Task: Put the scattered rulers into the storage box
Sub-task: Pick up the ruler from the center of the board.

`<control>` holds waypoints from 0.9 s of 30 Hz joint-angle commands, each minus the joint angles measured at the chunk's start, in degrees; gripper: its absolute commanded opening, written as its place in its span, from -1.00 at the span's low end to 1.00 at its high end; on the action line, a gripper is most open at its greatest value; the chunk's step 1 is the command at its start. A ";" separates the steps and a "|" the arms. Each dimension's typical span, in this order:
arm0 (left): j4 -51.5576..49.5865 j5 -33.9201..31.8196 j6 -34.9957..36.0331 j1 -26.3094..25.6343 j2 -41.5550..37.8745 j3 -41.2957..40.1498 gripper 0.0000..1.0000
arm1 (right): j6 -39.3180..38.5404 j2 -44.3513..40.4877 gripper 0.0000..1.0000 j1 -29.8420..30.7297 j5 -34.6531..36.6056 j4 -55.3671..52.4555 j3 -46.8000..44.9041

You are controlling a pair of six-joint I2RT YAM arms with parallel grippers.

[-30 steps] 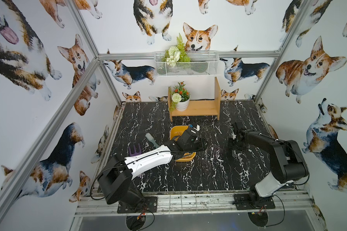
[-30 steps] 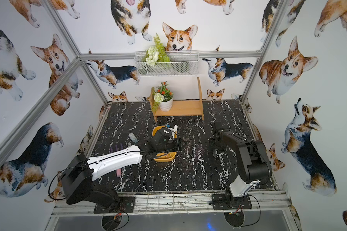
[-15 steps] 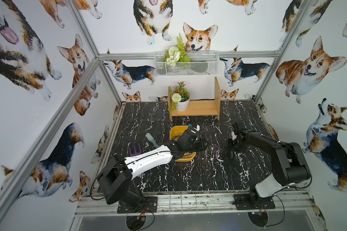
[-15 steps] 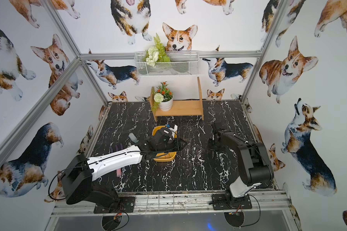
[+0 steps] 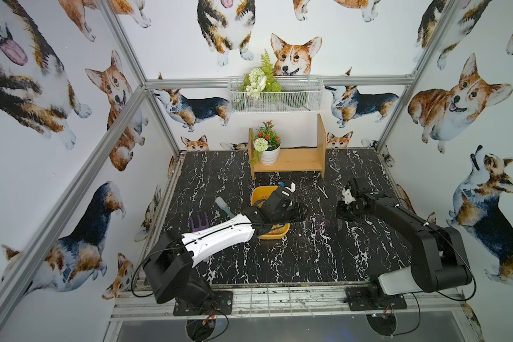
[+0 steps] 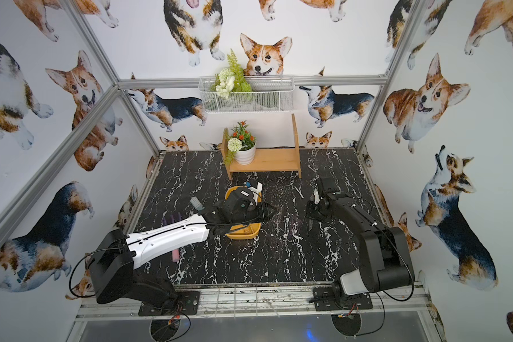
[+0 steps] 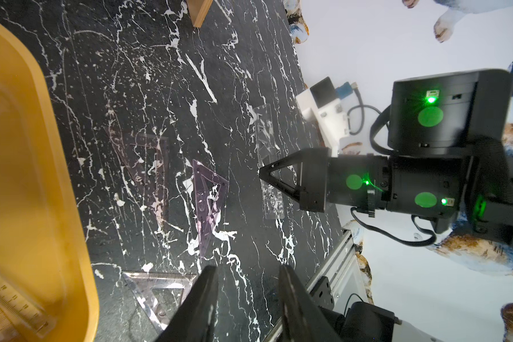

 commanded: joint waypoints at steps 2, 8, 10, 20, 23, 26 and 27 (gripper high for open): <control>-0.05 -0.48 0.34 0.60 -0.52 0.42 -0.19 | 1.27 -1.61 -1.00 0.37 -6.13 -0.14 0.16; -0.13 -0.05 0.24 1.90 -1.64 -0.18 -0.17 | 3.19 -3.27 -1.00 2.32 -11.08 1.67 0.12; -0.17 0.08 0.02 2.38 -2.07 -0.56 -0.15 | 3.91 -3.57 -1.00 3.31 -12.18 2.12 0.47; 0.99 1.10 -0.81 4.46 -3.81 -2.37 -0.06 | 8.01 -4.08 -1.00 8.45 -19.15 5.96 2.16; 1.58 1.98 -1.08 5.49 -4.33 -3.04 -0.05 | 9.61 -4.42 -1.00 8.97 -22.35 8.15 1.73; 2.35 2.83 -1.47 6.75 -5.04 -4.01 -0.04 | 11.41 -4.71 -1.00 9.47 -25.50 10.73 1.07; 2.83 3.29 -1.73 7.25 -5.32 -4.51 -0.04 | 12.21 -4.72 -1.00 9.60 -26.64 11.85 0.73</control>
